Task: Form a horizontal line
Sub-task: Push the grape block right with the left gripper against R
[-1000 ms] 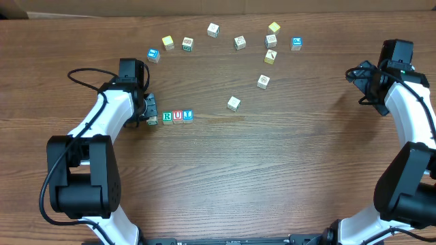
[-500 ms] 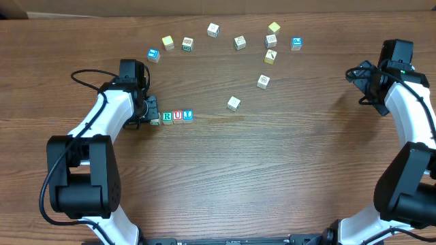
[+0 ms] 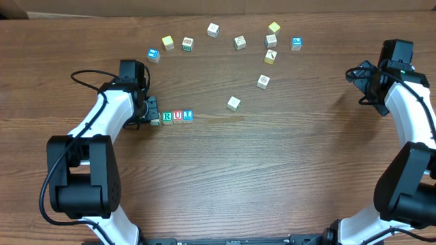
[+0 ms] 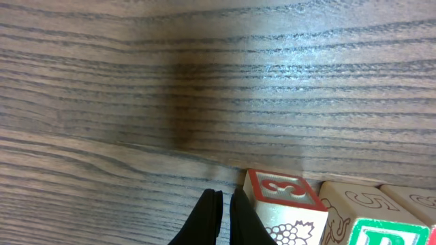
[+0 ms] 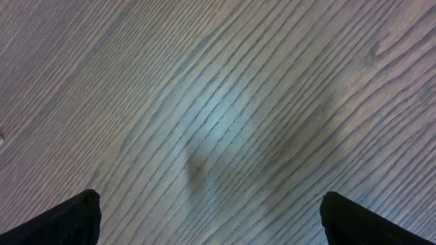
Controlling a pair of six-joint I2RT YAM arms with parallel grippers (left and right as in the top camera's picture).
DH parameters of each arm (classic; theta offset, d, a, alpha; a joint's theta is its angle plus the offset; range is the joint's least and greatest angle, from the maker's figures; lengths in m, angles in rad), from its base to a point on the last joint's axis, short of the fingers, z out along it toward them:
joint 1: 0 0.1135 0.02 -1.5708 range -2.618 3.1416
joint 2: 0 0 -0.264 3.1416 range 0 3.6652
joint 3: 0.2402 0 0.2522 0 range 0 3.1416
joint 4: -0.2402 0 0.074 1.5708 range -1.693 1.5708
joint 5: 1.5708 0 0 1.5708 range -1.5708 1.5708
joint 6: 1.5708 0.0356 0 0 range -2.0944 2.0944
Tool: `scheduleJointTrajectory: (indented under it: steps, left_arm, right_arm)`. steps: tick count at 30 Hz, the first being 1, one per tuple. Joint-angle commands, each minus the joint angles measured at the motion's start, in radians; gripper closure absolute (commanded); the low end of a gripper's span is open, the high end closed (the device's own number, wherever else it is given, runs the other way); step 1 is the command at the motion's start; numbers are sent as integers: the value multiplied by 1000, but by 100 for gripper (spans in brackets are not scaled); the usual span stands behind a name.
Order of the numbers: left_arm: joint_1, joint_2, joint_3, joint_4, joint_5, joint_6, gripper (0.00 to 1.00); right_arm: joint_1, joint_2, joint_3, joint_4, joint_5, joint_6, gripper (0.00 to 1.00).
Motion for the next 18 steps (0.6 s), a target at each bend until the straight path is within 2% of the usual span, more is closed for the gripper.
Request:
scheduleJointTrajectory:
  steps: [1,18]
  left_arm:
    - [5,4,-9,1,14,-11,96]
    - [5,4,-9,2,46,20,96]
  right_arm:
    - [0,-16,13,2,11,-5,0]
    - [0,-16,13,2,11,-5,0]
